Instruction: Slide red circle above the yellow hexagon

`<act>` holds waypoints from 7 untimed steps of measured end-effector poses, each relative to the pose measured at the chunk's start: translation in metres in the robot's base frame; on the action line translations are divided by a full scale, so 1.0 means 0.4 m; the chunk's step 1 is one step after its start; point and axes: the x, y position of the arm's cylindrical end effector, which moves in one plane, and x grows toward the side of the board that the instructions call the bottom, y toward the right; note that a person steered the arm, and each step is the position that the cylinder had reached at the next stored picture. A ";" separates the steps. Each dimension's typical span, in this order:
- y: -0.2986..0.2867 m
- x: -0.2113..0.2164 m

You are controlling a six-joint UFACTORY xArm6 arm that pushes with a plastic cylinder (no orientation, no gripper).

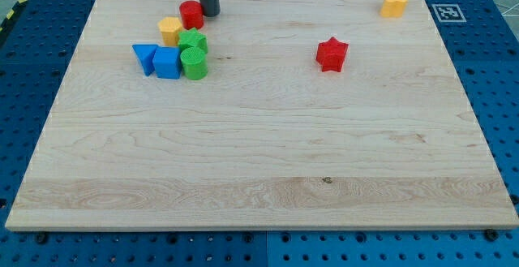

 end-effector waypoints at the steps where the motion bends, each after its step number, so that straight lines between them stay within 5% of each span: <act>1: -0.035 -0.015; 7: 0.077 0.073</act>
